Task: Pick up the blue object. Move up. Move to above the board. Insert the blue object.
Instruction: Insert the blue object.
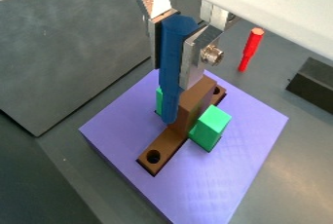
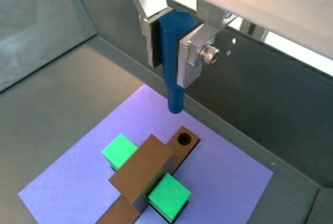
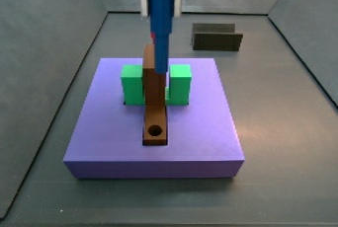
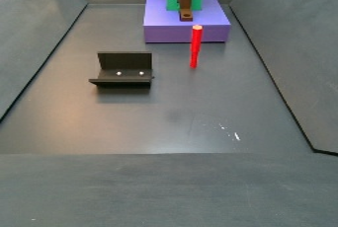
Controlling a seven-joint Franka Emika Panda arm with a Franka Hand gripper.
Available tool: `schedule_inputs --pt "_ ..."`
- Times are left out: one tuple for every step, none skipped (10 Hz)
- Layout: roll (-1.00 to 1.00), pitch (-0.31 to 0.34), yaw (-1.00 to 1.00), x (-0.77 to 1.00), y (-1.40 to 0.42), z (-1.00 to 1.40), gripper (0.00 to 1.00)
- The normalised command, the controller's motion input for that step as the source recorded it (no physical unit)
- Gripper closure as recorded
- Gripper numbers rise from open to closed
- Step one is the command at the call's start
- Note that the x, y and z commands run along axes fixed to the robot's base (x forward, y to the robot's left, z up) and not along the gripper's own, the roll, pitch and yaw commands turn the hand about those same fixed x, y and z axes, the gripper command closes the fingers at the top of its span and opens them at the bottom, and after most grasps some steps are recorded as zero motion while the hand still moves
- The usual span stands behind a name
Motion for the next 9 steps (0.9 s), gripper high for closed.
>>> schedule_inputs --pt "0.29 0.0 0.0 -0.01 -0.12 -0.38 1.0" --pt "0.23 0.0 0.0 -0.01 -0.14 -0.38 1.0" --pt "0.13 -0.019 0.0 0.0 -0.13 -0.35 1.0" --pt "0.05 -0.02 0.0 0.0 -0.11 -0.35 1.0" --pt "0.02 -0.009 0.0 0.04 -0.12 -0.37 1.0" --pt "0.02 -0.011 -0.05 0.16 -0.21 -0.43 1.0" --pt "0.07 -0.016 -0.04 0.11 -0.23 -0.43 1.0" --pt "0.06 0.0 -0.07 0.14 -0.15 -0.15 1.0" --pt "0.11 0.0 0.0 0.04 -0.12 -0.14 1.0"
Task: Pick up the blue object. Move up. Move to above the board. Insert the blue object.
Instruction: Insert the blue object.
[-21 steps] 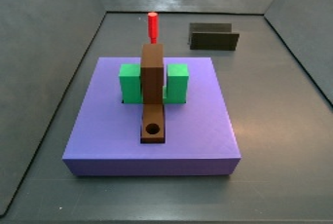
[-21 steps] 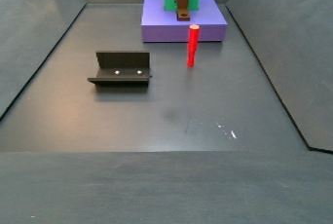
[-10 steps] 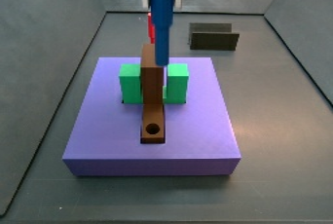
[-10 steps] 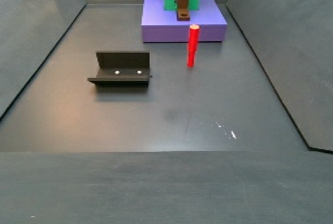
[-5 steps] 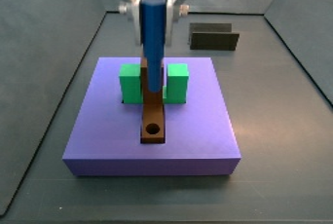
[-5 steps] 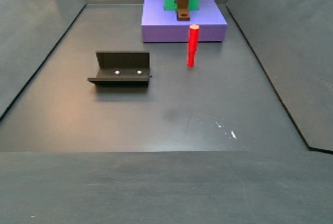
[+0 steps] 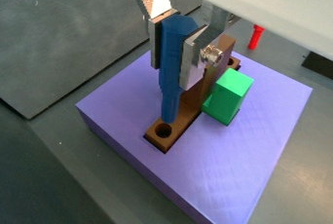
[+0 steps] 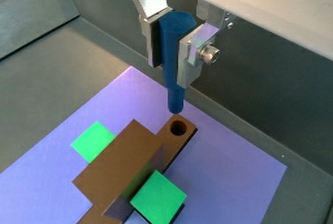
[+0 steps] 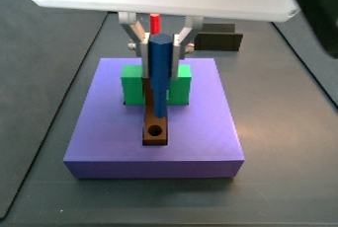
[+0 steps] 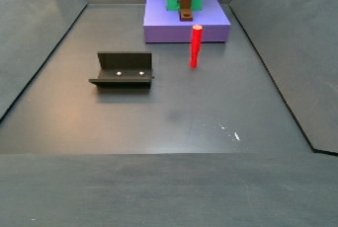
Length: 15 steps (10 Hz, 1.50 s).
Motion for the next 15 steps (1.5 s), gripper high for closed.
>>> schedule_inputs --pt "0.12 0.0 0.0 0.01 -0.07 -0.13 1.0" --pt "0.12 0.0 0.0 0.0 -0.04 -0.14 1.0" --pt "0.11 0.0 0.0 0.0 -0.01 -0.18 1.0" --pt "0.11 -0.02 0.0 0.04 -0.01 -0.22 1.0" --pt "0.1 -0.019 0.0 0.09 0.0 -0.22 1.0" --pt "0.08 -0.031 0.0 0.08 0.0 -0.25 1.0" --pt "0.08 -0.027 0.0 0.09 0.0 -0.24 1.0" --pt "0.06 -0.027 0.0 0.11 -0.03 -0.23 1.0" --pt "0.06 -0.026 0.0 0.08 -0.03 -0.21 1.0" --pt "0.07 -0.01 0.0 0.07 -0.01 -0.19 1.0" --pt "0.07 -0.001 0.0 0.04 -0.01 -0.16 1.0" --pt "0.06 0.0 0.0 0.0 -0.01 -0.14 1.0" --pt "0.04 0.0 0.0 0.0 0.0 -0.13 1.0" --pt "0.03 0.0 0.0 0.0 -0.01 -0.11 1.0" --pt "0.01 -0.007 0.0 0.0 -0.01 -0.11 1.0"
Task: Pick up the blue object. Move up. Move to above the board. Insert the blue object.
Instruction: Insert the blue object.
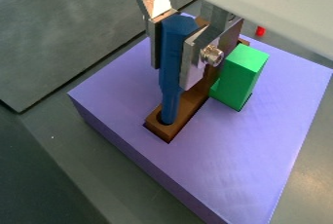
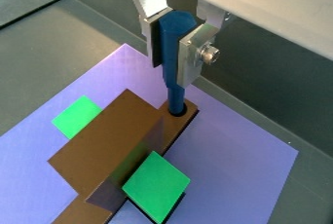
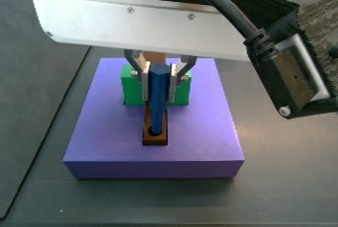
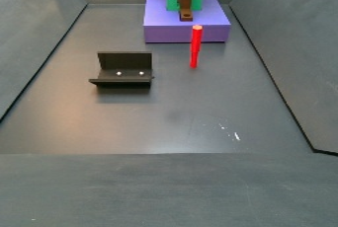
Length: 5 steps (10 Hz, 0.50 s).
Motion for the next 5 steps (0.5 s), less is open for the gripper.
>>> schedule_inputs --pt "0.01 -0.021 0.0 0.0 -0.01 -0.17 1.0" --pt "0.02 -0.027 0.0 0.0 -0.02 -0.18 1.0" --pt "0.02 -0.033 0.0 0.03 -0.04 -0.2 1.0" --pt "0.03 -0.03 0.0 0.13 -0.03 -0.22 1.0" --pt "0.06 -0.027 0.0 0.16 0.0 -0.23 1.0"
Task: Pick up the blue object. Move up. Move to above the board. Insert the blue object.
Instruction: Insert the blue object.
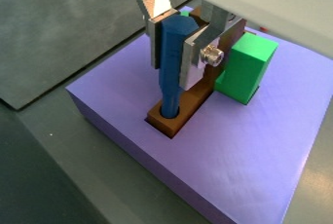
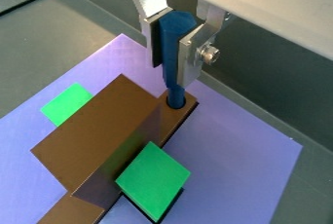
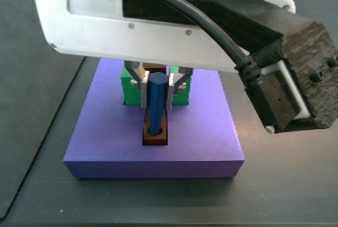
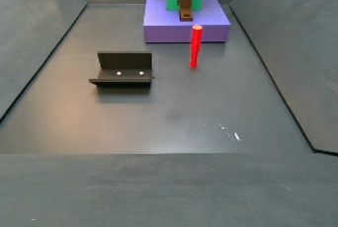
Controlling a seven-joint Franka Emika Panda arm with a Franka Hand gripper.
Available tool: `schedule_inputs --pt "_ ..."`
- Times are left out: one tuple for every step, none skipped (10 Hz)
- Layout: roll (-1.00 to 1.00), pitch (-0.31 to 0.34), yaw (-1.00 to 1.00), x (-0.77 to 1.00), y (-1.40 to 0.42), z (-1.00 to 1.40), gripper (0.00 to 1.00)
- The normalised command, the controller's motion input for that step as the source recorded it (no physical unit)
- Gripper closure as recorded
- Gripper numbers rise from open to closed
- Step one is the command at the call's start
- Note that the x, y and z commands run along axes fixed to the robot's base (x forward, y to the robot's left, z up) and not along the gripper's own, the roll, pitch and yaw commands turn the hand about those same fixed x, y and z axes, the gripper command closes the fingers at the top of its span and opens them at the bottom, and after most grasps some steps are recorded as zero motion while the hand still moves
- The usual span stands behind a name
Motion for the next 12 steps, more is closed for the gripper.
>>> schedule_inputs --pt "0.08 -0.049 0.0 0.11 0.0 -0.22 1.0" --pt "0.12 -0.046 0.0 0.09 0.0 -0.2 1.0" --pt "0.14 -0.043 0.0 0.09 0.0 -0.17 1.0" --pt "0.14 -0.05 0.0 0.08 0.0 -0.17 1.0" --pt "0.14 -0.06 0.01 0.0 0.0 -0.2 1.0" --pt "0.16 -0.079 0.05 0.0 0.0 -0.21 1.0" --pt "0.14 -0.096 0.08 -0.08 0.0 -0.22 1.0" --pt "0.09 -0.114 0.04 -0.05 0.0 -0.24 1.0" --pt "0.06 -0.123 0.01 -0.03 -0.01 -0.29 1.0" --pt "0.05 -0.137 0.01 -0.04 -0.02 -0.32 1.0" --pt "0.05 -0.134 0.02 -0.05 -0.04 -0.29 1.0" --pt "0.0 0.0 0.0 0.0 0.0 0.0 1.0"
